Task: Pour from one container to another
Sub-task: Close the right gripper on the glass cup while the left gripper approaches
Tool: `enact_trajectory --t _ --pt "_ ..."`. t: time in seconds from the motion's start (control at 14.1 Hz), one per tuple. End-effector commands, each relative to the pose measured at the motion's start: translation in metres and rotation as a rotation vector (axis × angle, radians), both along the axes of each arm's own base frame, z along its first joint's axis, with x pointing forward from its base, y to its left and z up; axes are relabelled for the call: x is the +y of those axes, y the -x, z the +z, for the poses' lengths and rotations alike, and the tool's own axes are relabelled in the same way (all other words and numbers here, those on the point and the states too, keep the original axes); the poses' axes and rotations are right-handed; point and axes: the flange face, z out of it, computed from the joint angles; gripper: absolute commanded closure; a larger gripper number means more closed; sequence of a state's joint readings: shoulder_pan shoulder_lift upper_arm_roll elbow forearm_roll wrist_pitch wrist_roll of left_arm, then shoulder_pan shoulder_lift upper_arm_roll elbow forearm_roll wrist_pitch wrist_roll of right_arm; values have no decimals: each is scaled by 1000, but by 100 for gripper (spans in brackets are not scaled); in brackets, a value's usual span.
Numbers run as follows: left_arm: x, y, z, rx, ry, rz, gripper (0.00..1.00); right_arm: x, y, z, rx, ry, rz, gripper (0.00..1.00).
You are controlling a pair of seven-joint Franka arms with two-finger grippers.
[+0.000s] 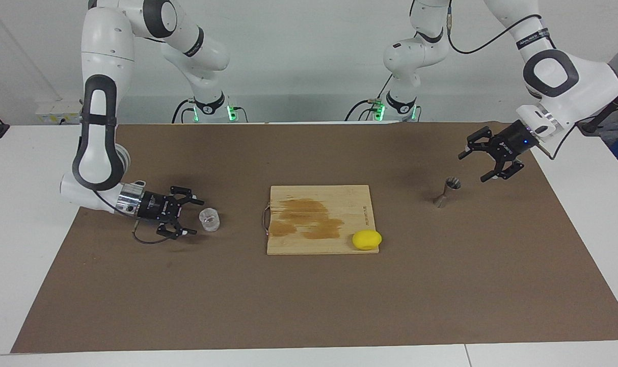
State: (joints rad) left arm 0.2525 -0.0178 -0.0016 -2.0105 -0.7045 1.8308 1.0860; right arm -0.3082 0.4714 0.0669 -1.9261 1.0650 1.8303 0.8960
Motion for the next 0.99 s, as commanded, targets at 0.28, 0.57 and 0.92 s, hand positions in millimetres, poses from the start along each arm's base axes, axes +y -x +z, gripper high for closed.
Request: enact_trajectory --t 0.28,0.57,0.92 --pt "34 2 -36 -225 237 -171 0 13 0 -31 -38 -49 13 0" --pt "48 6 -76 -323 448 -248 0 18 -2 -33 -37 -54 11 0" --pt "73 15 -115 -481 563 -308 0 20 -3 -33 -36 -46 9 0"
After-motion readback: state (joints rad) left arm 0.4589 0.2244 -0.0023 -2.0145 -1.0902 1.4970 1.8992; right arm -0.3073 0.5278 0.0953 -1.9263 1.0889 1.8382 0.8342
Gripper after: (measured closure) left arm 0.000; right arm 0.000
